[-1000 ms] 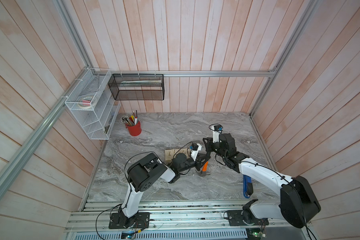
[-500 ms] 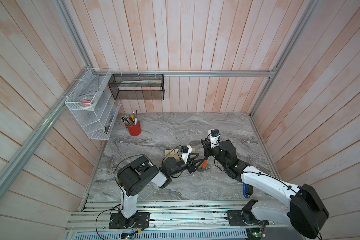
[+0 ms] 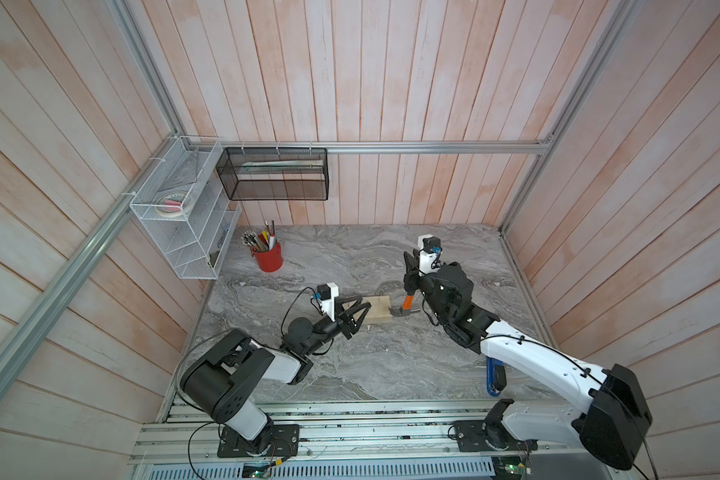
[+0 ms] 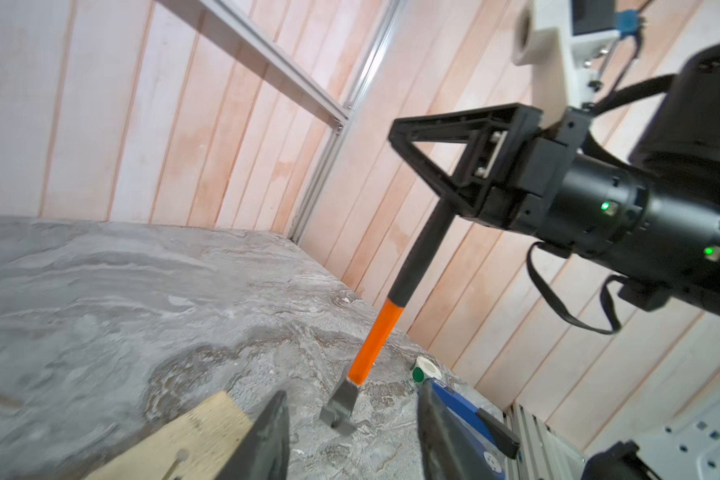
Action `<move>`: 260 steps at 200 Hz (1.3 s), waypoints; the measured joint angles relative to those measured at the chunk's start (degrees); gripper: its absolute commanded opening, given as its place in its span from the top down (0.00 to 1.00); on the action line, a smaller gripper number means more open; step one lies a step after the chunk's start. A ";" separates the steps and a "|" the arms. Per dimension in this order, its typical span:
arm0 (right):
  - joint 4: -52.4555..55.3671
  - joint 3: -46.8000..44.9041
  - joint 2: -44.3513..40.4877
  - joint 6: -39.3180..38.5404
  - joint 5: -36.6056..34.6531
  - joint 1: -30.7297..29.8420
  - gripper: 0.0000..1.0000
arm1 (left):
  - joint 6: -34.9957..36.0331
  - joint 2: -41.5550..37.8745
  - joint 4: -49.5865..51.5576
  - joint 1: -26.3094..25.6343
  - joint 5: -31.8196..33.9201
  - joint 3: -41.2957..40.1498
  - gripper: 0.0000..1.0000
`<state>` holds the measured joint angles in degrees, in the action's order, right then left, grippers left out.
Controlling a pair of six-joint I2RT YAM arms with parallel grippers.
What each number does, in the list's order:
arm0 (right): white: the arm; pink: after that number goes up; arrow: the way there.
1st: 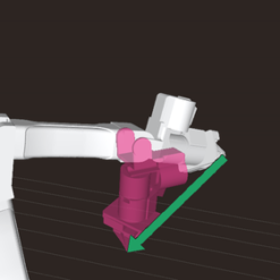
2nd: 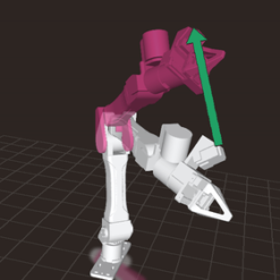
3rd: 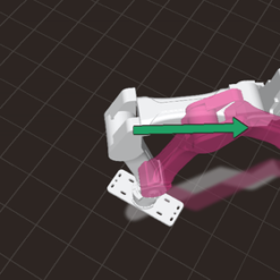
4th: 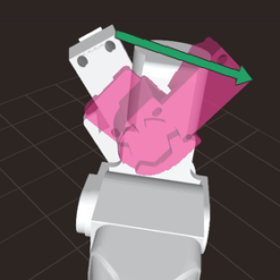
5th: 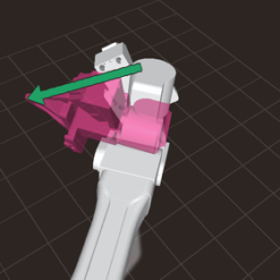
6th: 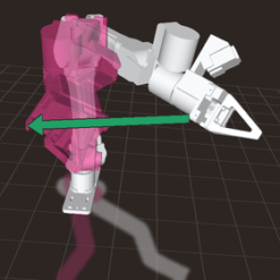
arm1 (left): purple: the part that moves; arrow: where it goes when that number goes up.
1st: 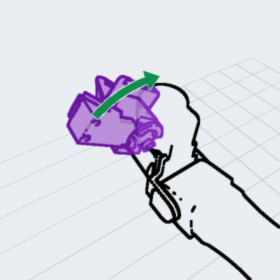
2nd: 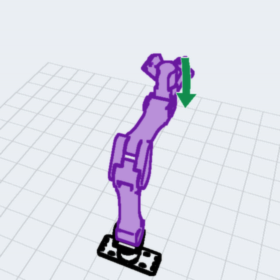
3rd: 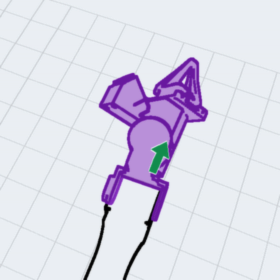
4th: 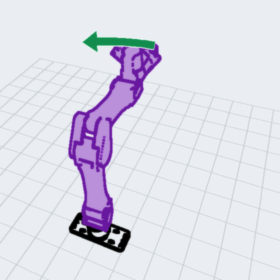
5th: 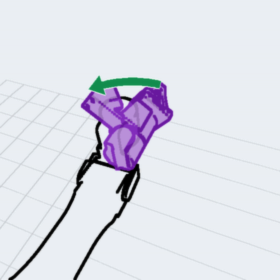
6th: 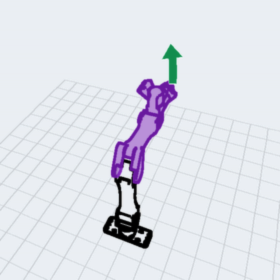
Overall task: Use a claw hammer to pull out a nail
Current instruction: Remove the nail from the mounting plate.
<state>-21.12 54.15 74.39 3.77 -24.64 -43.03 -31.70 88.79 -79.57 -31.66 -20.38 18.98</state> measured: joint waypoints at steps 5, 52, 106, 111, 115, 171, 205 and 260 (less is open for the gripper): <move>-0.07 1.51 1.38 -0.57 -0.98 -0.37 1.00 | -0.94 -1.11 1.33 1.36 0.28 -0.42 0.53; -0.31 9.66 12.20 -4.52 -6.88 -2.67 1.00 | -6.25 -7.50 14.91 9.03 1.99 -2.60 0.51; 0.04 13.07 20.35 -7.72 -9.97 -6.56 1.00 | -9.90 -5.81 26.21 13.55 2.43 -2.91 0.52; 0.02 13.68 21.00 -8.13 -10.25 -6.88 1.00 | -10.01 -5.38 27.10 13.62 2.43 -2.84 0.53; -0.02 14.14 21.49 -8.41 -10.54 -7.06 1.00 | -10.03 -5.03 27.65 13.66 2.38 -2.75 0.53; -0.31 18.14 25.57 -11.13 -13.25 -8.74 1.00 | -10.38 -0.46 32.89 13.77 1.51 0.96 0.59; -0.20 18.69 26.69 -11.13 -13.44 -8.74 1.00 | -10.32 1.51 33.73 14.03 0.94 2.21 0.62; -0.20 19.43 26.99 -10.34 -12.52 -8.74 1.00 | -10.12 2.38 33.94 14.03 0.63 2.75 0.62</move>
<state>-21.32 73.58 101.38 -6.57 -37.17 -51.77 -41.82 91.18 -45.63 -17.63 -19.75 21.74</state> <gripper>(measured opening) 0.260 0.385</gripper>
